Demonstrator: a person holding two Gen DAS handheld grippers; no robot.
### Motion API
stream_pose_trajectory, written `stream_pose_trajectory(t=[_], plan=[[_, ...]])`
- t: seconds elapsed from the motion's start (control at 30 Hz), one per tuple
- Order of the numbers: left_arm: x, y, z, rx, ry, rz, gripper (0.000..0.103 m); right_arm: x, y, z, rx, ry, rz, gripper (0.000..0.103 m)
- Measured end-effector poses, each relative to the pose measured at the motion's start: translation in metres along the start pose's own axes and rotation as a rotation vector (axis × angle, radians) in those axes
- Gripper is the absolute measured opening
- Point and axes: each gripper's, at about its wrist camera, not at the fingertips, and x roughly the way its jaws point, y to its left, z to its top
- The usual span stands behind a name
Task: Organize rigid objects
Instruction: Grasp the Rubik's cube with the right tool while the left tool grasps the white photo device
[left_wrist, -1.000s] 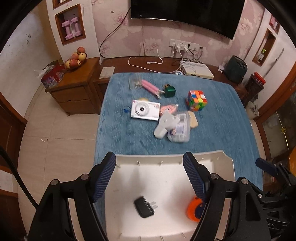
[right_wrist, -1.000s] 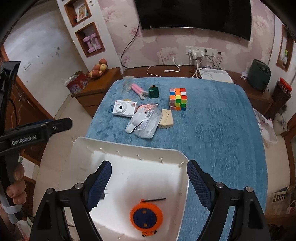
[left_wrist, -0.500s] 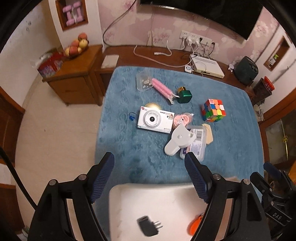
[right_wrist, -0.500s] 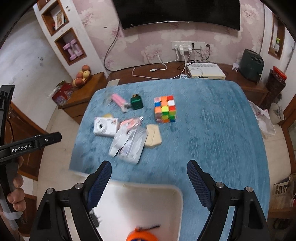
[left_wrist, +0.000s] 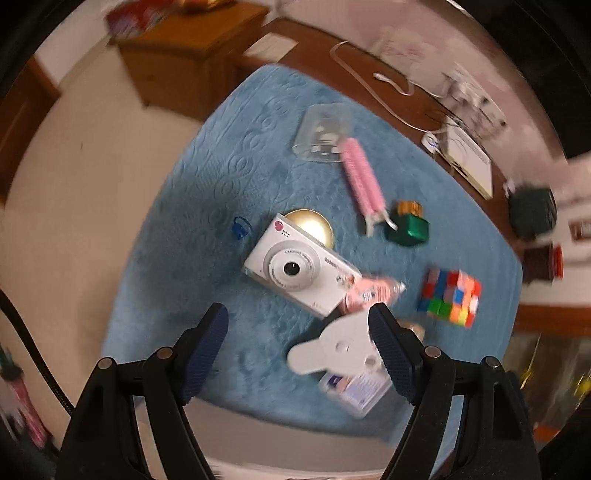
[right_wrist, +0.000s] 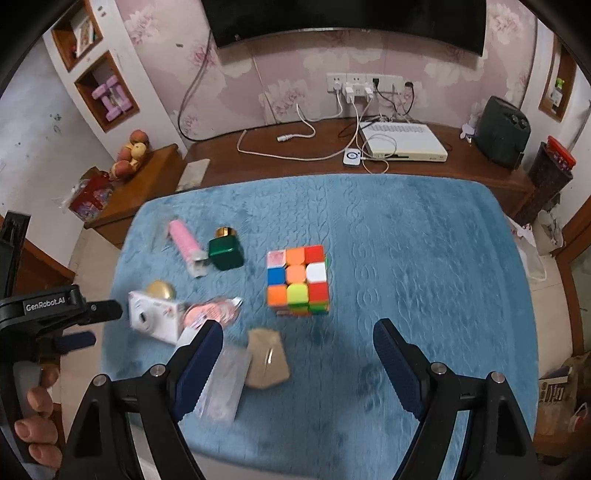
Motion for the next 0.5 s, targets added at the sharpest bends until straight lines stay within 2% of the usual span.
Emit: stream_pose_trajectory(t=[0.23,0.5], plan=[[0.033,0.014,0.01,-0.234,0.04,-0.04,0.081,0.04,-0.002,0.019,-0.005,0.047,0.007,0.084],[0.056,0.027,0.002,-0.454,0.017,-0.104,0.081,0.066,-0.005,0.032,-0.011,0.091,0.002,0.084]])
